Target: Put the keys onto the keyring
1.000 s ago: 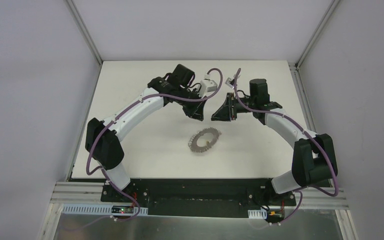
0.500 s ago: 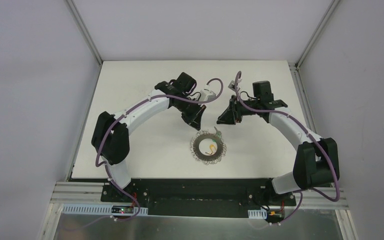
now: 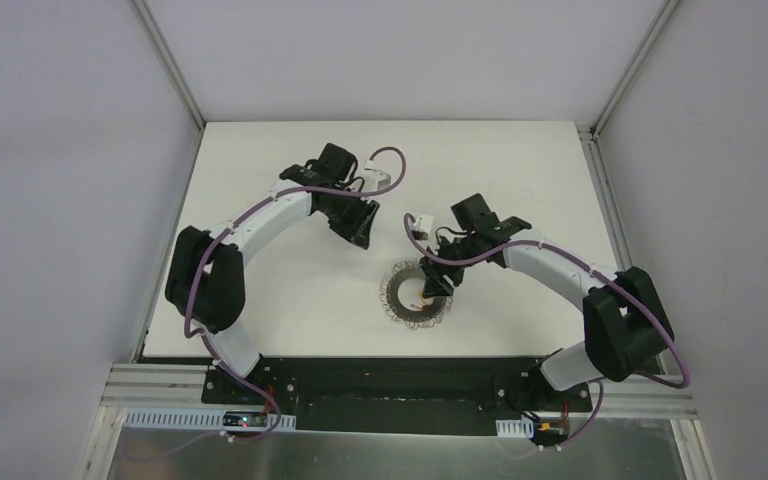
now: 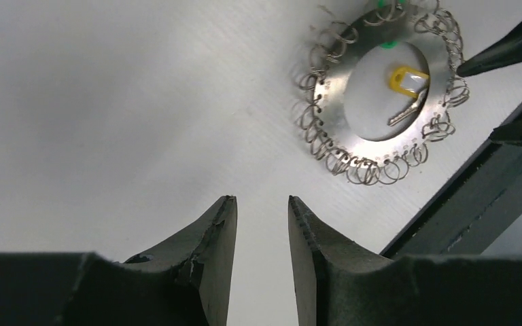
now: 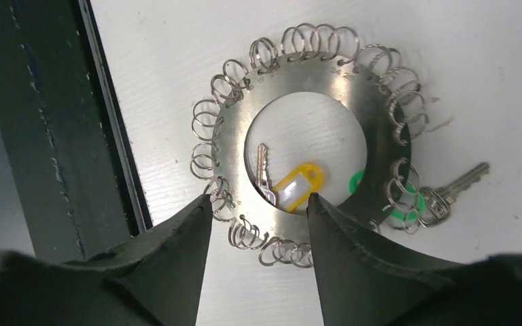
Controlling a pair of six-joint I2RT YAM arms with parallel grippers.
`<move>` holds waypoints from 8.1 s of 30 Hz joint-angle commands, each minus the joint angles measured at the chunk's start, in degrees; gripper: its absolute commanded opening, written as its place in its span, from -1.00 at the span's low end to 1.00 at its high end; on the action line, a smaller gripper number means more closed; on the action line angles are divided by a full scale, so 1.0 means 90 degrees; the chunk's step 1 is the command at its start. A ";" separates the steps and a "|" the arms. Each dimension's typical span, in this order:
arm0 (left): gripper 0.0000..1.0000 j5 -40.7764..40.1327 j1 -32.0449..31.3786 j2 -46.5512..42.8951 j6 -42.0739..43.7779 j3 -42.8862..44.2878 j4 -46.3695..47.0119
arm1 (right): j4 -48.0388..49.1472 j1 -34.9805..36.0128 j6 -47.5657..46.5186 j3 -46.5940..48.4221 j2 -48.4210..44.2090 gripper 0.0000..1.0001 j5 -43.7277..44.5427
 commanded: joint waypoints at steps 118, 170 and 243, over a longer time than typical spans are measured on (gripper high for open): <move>-0.14 -0.0289 0.2008 -0.1356 -0.0165 -0.0028 -0.0352 | -0.1219 0.2342 -0.0979 0.2990 0.1609 -1.00 0.3437; -0.13 -0.0534 0.2375 -0.1743 -0.0213 -0.0066 -0.0304 | -0.0511 0.1886 0.0765 0.5137 0.3790 0.46 0.3795; 0.98 -0.2204 0.2526 -0.7125 -0.0577 -0.4488 0.2453 | 0.3460 -0.1896 0.3826 -0.2208 -0.4763 0.99 0.4070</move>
